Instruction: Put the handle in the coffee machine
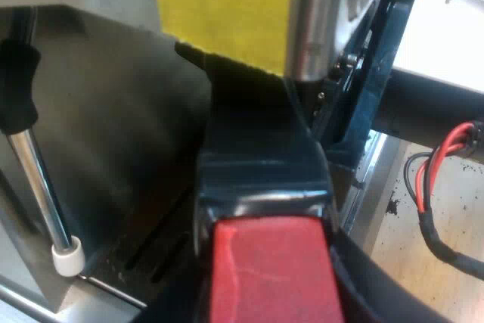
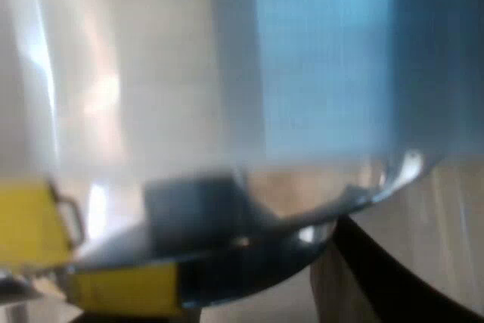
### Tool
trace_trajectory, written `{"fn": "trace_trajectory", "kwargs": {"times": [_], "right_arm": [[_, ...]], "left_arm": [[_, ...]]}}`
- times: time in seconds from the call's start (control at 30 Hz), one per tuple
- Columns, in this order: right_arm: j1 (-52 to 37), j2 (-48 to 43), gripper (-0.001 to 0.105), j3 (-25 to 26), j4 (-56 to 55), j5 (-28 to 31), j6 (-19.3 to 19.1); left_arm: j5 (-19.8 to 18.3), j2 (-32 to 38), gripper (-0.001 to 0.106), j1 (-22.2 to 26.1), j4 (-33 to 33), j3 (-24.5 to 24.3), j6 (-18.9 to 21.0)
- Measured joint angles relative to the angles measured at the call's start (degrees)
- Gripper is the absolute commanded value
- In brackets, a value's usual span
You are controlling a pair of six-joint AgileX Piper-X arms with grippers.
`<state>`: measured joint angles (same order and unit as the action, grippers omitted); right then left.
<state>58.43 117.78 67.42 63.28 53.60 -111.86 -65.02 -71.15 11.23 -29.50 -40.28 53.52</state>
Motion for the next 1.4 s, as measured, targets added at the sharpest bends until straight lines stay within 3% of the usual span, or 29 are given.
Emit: {"fn": "trace_trajectory", "kwargs": {"times": [0.33,0.4,0.57,0.67,0.9,1.07,1.2,1.4], "right_arm": [[0.0,0.4,0.038,0.3,0.3,-0.3,0.0],[0.0,0.4,0.038,0.3,0.3,-0.3,0.0],[0.0,0.4,0.038,0.3,0.3,-0.4,0.0],[0.0,0.6,0.038,0.3,0.3,-0.6,0.0],[-0.1,0.6,0.038,0.4,0.3,-0.6,0.0],[-0.1,0.6,0.038,0.5,0.3,-0.7,0.0],[-0.2,0.6,0.038,0.5,0.3,-0.7,0.0],[-0.3,0.6,0.038,0.6,0.3,-0.6,0.0]], "left_arm": [[1.3,0.4,0.000,0.0,0.0,0.0,-0.5],[1.3,0.3,0.005,0.0,0.0,0.0,-0.5],[0.9,0.3,0.046,0.0,-0.1,0.0,-0.6],[0.1,0.4,0.058,0.0,-0.6,0.0,-0.7],[-0.2,0.5,0.058,0.0,-0.9,0.0,-0.7],[3.3,1.3,0.058,0.0,-0.9,-0.1,-0.7],[3.8,1.3,0.058,0.2,-0.9,-0.1,-0.7],[6.0,1.3,0.058,5.0,1.3,-0.1,-1.0]]}}
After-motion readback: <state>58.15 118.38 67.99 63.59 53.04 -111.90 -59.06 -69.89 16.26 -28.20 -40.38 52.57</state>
